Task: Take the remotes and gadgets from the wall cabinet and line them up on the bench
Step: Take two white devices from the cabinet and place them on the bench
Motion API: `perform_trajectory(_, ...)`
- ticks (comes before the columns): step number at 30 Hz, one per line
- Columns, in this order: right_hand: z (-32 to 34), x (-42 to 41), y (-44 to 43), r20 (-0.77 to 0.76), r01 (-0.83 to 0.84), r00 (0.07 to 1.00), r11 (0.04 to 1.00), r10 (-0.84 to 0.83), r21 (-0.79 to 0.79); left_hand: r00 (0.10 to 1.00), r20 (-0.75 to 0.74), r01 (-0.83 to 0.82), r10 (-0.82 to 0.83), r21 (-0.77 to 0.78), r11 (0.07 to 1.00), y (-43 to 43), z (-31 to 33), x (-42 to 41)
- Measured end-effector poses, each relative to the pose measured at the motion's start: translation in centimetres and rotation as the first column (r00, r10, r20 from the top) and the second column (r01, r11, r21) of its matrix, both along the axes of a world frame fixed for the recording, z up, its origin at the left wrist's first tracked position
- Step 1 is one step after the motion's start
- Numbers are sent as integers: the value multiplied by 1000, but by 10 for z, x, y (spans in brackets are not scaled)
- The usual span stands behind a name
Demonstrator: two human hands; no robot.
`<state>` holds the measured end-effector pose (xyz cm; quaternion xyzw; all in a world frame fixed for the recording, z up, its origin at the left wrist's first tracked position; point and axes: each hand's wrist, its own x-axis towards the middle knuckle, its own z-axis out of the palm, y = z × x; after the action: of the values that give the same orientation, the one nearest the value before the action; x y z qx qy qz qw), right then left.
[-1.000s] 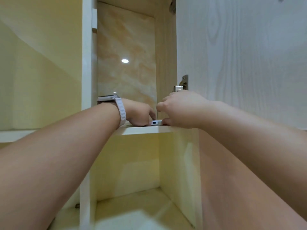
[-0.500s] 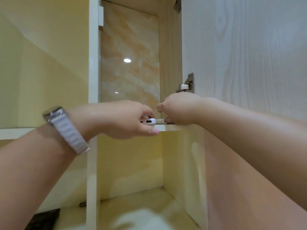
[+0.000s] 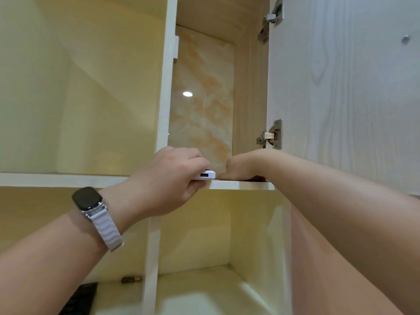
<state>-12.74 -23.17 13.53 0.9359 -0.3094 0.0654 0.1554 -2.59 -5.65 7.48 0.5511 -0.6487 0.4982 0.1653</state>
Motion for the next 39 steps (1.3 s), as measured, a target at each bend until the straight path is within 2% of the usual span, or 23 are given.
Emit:
perform_trajectory(3, -4, -2, 1, 72, -27, 997, 999, 24, 39, 999, 7, 34, -34, -19, 999, -1, -1, 2)
perform_trajectory(8, -12, -21, 7, 308, -183, 941, 976, 139, 118, 998, 57, 32, -29, -55, 998, -3, -4, 7)
perform_trajectory(13, -31, -51, 20, 491, -314, 831, 949, 261, 27, 996, 71, 66, -58, -114, 991, -2, -8, 3)
perform_trajectory(17, -43, -75, 29, 519, -300, 806, 952, 284, -55, 993, 40, 114, -108, -201, 973, 5, -15, -5)
perform_trajectory(21, -60, -92, 31, 570, -289, 760, 948, 312, -134, 998, 34, 68, -61, -318, 945, 13, -27, -10)
perform_trajectory(25, -84, -96, 26, 698, -298, 670, 953, 252, -59, 996, 61, -32, 58, -354, 935, 25, -30, -19)
perform_trajectory(31, -114, -92, 28, 797, -317, 525, 938, 298, -142, 975, -80, -222, 207, -307, 925, 35, -26, -36)
perform_trajectory(34, -125, -94, 34, 833, -408, 438, 901, 337, -150, 971, -174, -216, 162, -363, 906, 43, -35, -43)
perform_trajectory(39, -147, -96, 39, 848, -518, 425, 854, 317, -59, 943, -331, -187, 35, -441, 878, 50, -67, -55)
